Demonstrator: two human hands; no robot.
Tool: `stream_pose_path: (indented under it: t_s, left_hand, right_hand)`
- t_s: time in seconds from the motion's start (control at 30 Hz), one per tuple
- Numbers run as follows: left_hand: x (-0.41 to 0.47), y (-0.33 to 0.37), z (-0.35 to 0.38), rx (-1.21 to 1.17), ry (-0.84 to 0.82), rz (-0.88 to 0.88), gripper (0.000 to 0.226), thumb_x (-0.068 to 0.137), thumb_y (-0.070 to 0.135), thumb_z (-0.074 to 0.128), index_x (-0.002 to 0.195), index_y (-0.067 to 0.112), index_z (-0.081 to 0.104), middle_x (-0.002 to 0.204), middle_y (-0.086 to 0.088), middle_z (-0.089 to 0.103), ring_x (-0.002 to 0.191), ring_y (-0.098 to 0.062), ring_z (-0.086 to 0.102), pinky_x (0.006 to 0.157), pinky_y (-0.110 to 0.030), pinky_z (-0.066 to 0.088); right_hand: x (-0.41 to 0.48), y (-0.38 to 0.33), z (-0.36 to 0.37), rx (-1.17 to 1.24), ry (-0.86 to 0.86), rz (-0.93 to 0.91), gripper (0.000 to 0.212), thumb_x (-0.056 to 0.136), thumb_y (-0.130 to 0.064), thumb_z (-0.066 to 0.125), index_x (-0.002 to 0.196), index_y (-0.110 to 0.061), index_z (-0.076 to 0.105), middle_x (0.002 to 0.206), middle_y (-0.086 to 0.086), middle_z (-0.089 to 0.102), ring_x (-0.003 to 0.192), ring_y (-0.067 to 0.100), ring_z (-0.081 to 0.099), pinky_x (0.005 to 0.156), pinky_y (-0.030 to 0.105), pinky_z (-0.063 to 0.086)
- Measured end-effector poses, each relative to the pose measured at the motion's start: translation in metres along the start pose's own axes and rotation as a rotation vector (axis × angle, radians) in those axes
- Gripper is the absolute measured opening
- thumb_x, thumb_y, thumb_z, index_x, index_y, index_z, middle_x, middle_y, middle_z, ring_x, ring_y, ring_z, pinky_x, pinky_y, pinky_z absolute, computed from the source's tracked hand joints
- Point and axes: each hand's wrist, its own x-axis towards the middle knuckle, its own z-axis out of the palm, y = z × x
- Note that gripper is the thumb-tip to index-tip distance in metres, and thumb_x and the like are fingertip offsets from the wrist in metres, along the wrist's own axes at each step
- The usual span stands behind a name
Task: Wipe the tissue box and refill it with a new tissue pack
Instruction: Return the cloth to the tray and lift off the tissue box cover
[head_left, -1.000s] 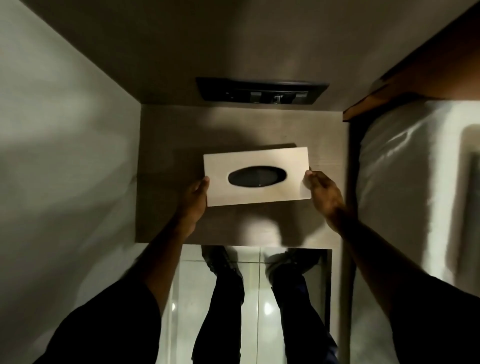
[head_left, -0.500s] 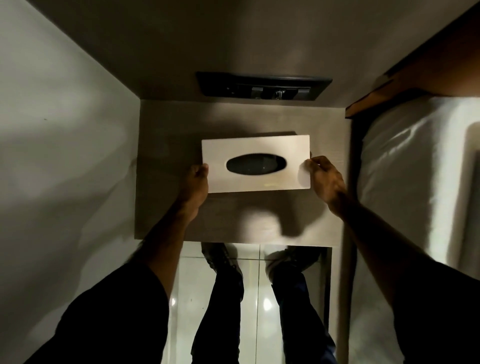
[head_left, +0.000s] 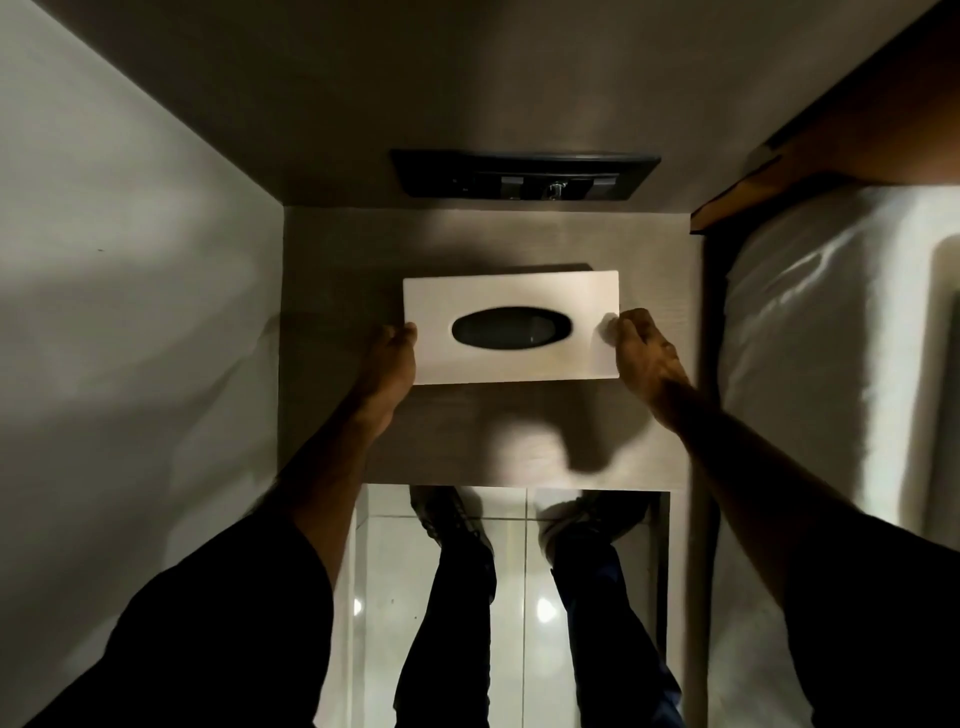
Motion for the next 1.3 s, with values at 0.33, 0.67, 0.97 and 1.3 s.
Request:
stream_pose_path:
  t_s: [0.33,0.67,0.97,1.3]
  left_hand:
    - [-0.007,-0.014,-0.002,-0.163,0.081,0.022,0.042,0.098,0.05,0.042,0.118,0.016,0.057,0.082,0.014,0.046,0.074,-0.003,0.045,0.063,-0.02,0.033]
    - [0.001,-0.005,-0.001,-0.146,0.066,-0.016,0.048,0.1,0.049,0.038,0.131,0.014,0.05,0.108,0.0,0.049,0.089,-0.01,0.047,0.07,-0.023,0.033]
    - [-0.001,0.006,-0.003,-0.116,0.06,-0.042,0.05,0.102,0.046,0.035,0.136,0.011,0.045,0.124,-0.013,0.052,0.109,-0.022,0.051,0.082,-0.03,0.028]
    - [-0.007,-0.014,-0.003,-0.193,0.102,0.037,0.027,0.097,0.05,0.047,0.1,0.025,0.057,0.082,0.017,0.05,0.076,0.002,0.047,0.063,-0.017,0.034]
  right_hand:
    - [-0.001,0.007,0.018,0.183,0.075,-0.03,0.045,0.104,-0.046,0.037,0.116,-0.013,0.065,0.118,0.017,0.068,0.113,0.04,0.06,0.103,0.052,0.044]
    - [0.001,0.001,0.023,0.246,0.086,0.082,0.044,0.096,-0.054,0.045,0.113,-0.017,0.061,0.118,0.015,0.065,0.11,0.037,0.06,0.099,0.052,0.048]
    - [0.007,-0.002,0.025,0.163,0.062,0.135,0.039,0.099,-0.049,0.034,0.114,-0.018,0.051,0.106,0.008,0.05,0.095,0.027,0.046,0.082,0.036,0.034]
    - [-0.002,0.01,0.031,0.234,0.162,0.018,0.04,0.096,-0.055,0.048,0.102,-0.021,0.068,0.095,-0.001,0.068,0.096,0.025,0.066,0.092,0.043,0.053]
